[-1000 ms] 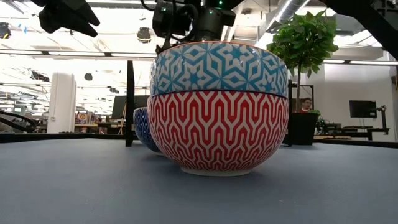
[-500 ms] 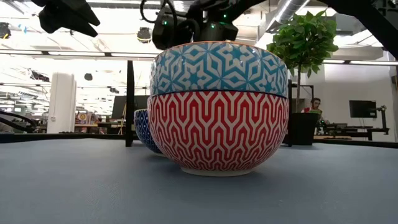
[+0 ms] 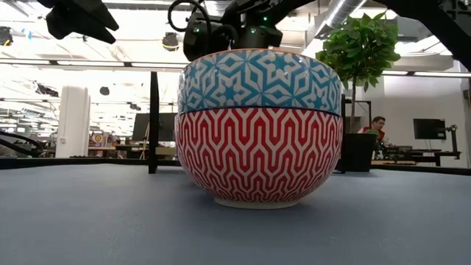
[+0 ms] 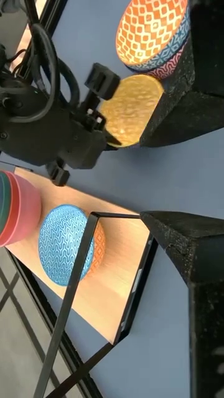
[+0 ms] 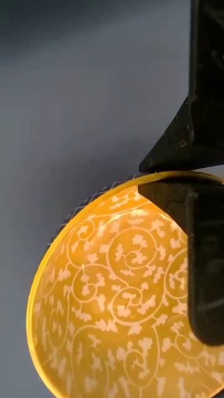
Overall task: Place and stack bowls onto a shelf
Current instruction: Stack the yellow bowl on top of the light blue bowl on the shelf
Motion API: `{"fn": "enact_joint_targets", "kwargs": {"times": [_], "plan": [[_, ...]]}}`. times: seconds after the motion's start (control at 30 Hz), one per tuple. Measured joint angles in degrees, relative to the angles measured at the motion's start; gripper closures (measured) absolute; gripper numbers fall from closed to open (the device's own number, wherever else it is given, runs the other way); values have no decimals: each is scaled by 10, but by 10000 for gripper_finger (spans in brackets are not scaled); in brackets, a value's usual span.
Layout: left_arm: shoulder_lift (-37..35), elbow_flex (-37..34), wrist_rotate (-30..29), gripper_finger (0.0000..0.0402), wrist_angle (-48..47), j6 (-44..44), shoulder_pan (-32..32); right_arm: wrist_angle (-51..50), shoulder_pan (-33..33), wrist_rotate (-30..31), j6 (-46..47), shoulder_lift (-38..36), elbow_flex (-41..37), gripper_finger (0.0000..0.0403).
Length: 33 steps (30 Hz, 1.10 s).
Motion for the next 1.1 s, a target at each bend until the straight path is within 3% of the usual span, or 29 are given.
{"fn": "enact_joint_targets", "kwargs": {"times": [0.27,0.57,0.87,1.1], "plan": [[0,0,0,239,-1,4,0,-96,-25,3,-46,-3,109,366],[0,0,0,239,-9,7,0,-196,-74,21,-90,-4,283,366],[0,0,3,239,-14,2,0,-116,-169,70,-78,-7,282,366],[0,0,-5,239,-17,2,0,-51,-189,44,-71,1,283,366]]}}
